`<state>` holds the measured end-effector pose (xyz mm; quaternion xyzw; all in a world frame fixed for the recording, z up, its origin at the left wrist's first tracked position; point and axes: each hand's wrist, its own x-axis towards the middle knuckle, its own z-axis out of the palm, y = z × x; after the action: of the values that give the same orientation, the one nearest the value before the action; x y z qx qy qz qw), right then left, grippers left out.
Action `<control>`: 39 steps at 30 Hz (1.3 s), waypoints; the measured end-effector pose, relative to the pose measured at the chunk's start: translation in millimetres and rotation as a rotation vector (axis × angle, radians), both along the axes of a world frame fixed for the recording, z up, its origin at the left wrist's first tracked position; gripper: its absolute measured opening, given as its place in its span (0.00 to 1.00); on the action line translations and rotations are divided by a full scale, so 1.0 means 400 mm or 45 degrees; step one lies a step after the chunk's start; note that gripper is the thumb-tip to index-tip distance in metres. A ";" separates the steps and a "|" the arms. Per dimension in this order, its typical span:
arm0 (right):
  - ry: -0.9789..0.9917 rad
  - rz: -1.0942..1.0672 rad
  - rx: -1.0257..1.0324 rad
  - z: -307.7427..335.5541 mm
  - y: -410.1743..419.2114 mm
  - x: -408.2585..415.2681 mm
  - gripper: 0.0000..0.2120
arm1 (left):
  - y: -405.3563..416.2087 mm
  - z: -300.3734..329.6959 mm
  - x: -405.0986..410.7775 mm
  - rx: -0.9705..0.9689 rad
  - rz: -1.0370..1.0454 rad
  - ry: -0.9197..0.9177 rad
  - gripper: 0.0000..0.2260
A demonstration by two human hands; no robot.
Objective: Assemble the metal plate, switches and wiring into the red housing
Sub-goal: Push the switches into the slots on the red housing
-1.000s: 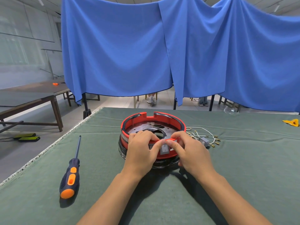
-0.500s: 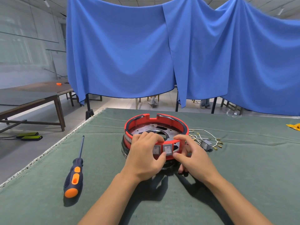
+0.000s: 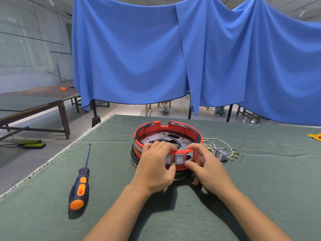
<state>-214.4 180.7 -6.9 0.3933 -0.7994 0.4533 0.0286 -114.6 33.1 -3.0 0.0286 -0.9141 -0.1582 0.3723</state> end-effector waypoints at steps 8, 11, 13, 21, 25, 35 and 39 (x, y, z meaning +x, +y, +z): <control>0.057 -0.109 -0.109 -0.021 0.003 0.006 0.19 | 0.015 -0.001 -0.005 -0.030 0.090 0.054 0.14; 0.249 -0.483 -0.159 -0.010 0.011 -0.005 0.17 | 0.023 -0.002 -0.009 -0.073 0.139 0.063 0.16; 0.329 -0.653 -0.133 -0.005 0.024 -0.022 0.19 | 0.023 -0.002 -0.010 -0.072 0.141 0.059 0.17; -0.109 -0.772 0.406 -0.036 0.063 -0.096 0.30 | 0.026 -0.003 -0.011 -0.048 0.152 0.040 0.17; -0.074 -0.797 0.431 -0.034 0.068 -0.104 0.25 | 0.029 -0.003 -0.013 -0.040 0.160 0.038 0.17; 0.042 -0.805 0.332 -0.034 0.057 -0.123 0.10 | 0.034 -0.003 -0.012 -0.033 0.167 0.065 0.16; -0.024 -0.797 0.059 -0.036 0.058 -0.130 0.05 | 0.033 -0.003 -0.015 -0.032 0.177 0.064 0.16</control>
<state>-266.3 203.8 -21.1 0.1245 -0.8919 0.4078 0.1504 -120.5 46.4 -4.2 0.0833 -0.9021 -0.1213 0.4057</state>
